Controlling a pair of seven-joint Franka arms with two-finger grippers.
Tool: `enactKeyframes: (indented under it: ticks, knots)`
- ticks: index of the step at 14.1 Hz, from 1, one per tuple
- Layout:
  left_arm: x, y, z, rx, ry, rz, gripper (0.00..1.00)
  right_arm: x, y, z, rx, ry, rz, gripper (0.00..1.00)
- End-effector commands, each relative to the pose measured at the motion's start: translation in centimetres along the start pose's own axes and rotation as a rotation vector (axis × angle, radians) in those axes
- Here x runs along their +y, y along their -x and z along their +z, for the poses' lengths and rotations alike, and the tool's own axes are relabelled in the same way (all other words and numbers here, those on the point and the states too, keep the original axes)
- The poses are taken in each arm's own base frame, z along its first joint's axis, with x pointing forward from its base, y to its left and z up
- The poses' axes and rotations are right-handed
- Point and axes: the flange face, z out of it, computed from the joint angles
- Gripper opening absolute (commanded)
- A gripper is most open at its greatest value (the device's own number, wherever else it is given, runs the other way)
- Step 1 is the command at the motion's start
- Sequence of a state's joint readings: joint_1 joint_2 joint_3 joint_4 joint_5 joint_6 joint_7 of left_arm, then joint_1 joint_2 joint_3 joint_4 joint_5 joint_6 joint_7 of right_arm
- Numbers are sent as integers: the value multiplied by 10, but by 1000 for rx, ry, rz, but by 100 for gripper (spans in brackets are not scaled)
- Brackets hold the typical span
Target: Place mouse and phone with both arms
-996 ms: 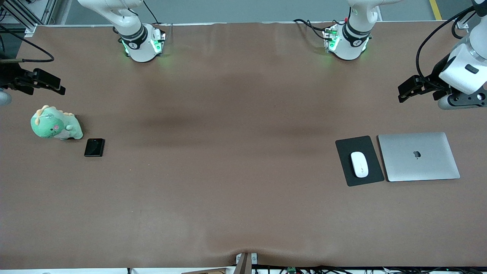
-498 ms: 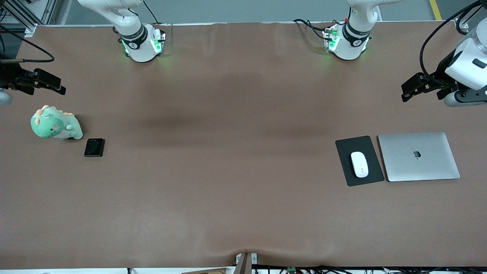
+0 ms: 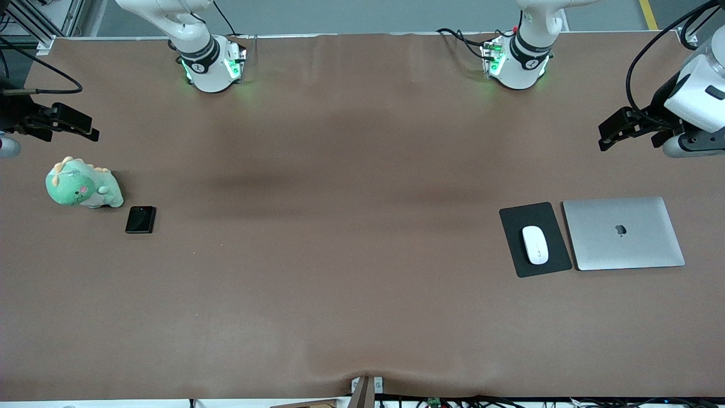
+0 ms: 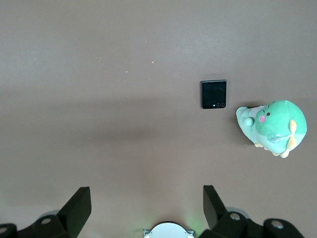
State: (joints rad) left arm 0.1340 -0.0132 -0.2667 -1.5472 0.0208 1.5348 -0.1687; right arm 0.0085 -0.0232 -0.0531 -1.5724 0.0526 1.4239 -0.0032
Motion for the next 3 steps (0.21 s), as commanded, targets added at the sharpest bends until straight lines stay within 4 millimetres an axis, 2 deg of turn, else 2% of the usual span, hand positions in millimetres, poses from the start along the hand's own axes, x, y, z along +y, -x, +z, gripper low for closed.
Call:
enactKeyframes:
  ticks: [1, 3]
  knots:
    - [-4, 3, -7, -4, 5, 11, 100, 4, 5, 0, 6, 14, -4, 100]
    - [-4, 4, -7, -5, 4, 11, 100, 4, 5, 1, 4, 14, -4, 100]
